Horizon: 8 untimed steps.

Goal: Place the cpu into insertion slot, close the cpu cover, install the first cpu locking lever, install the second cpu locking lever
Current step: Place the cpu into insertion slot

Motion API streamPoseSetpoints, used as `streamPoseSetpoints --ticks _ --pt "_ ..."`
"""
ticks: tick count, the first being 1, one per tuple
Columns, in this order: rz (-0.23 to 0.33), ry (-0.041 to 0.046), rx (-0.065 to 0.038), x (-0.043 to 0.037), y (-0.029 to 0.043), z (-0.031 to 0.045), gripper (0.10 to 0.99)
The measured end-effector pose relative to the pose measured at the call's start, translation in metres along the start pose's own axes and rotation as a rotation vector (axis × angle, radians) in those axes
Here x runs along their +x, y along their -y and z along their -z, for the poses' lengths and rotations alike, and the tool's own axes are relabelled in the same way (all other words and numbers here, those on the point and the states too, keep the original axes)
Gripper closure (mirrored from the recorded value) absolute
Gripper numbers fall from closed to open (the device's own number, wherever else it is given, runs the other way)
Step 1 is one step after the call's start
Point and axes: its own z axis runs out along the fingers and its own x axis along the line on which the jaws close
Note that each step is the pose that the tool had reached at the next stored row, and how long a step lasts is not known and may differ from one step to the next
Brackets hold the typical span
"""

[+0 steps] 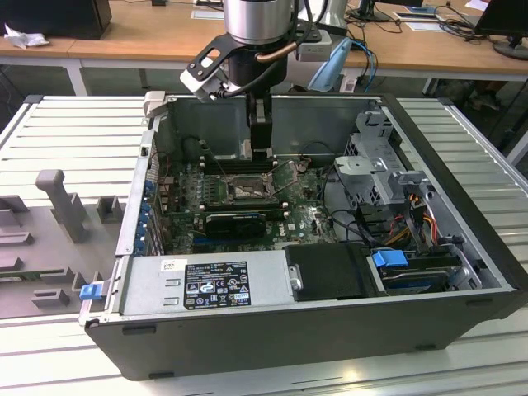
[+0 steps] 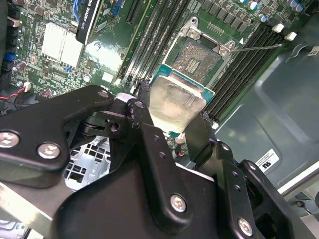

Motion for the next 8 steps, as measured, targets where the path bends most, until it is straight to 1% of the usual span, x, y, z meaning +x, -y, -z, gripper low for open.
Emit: streamPoseSetpoints --ticks 3,8 --pt "0.000 -0.0002 0.000 0.0000 0.0003 -0.0003 0.557" --pt "0.003 -0.0003 0.000 0.0001 0.0021 -0.0067 0.557"
